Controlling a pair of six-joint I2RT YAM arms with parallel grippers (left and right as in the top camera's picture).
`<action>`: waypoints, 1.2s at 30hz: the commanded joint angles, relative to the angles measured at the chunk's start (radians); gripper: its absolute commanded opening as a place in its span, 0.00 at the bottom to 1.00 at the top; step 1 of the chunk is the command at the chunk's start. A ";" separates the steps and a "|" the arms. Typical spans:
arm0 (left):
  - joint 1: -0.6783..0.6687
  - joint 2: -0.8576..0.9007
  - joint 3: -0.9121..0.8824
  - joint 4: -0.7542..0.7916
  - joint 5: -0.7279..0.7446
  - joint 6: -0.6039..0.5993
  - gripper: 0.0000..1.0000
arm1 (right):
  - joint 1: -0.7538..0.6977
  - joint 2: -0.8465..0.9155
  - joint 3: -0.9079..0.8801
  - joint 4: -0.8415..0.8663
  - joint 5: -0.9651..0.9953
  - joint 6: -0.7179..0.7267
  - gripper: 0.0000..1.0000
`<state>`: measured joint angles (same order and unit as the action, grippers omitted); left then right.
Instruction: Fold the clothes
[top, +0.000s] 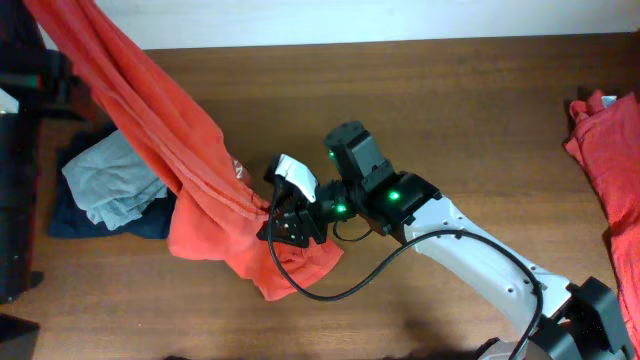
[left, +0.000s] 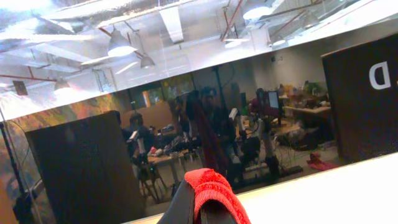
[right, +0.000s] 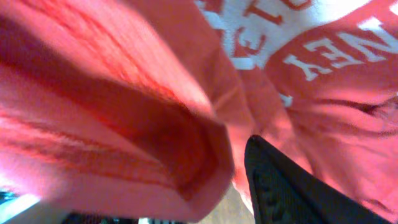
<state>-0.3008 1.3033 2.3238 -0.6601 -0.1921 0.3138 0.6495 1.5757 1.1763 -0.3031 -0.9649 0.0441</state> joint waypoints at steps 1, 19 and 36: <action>0.002 -0.007 0.022 0.017 -0.015 -0.006 0.01 | 0.005 -0.003 -0.001 0.017 -0.083 -0.014 0.52; 0.002 -0.007 0.022 0.004 -0.016 -0.006 0.01 | -0.019 -0.011 -0.001 0.056 -0.133 0.090 0.04; 0.002 0.027 0.022 -0.225 -0.038 -0.016 0.00 | -0.306 -0.474 0.620 -0.613 0.899 0.107 0.04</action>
<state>-0.3008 1.3193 2.3291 -0.8616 -0.2268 0.3134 0.3813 1.1942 1.5852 -0.8474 -0.4137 0.1524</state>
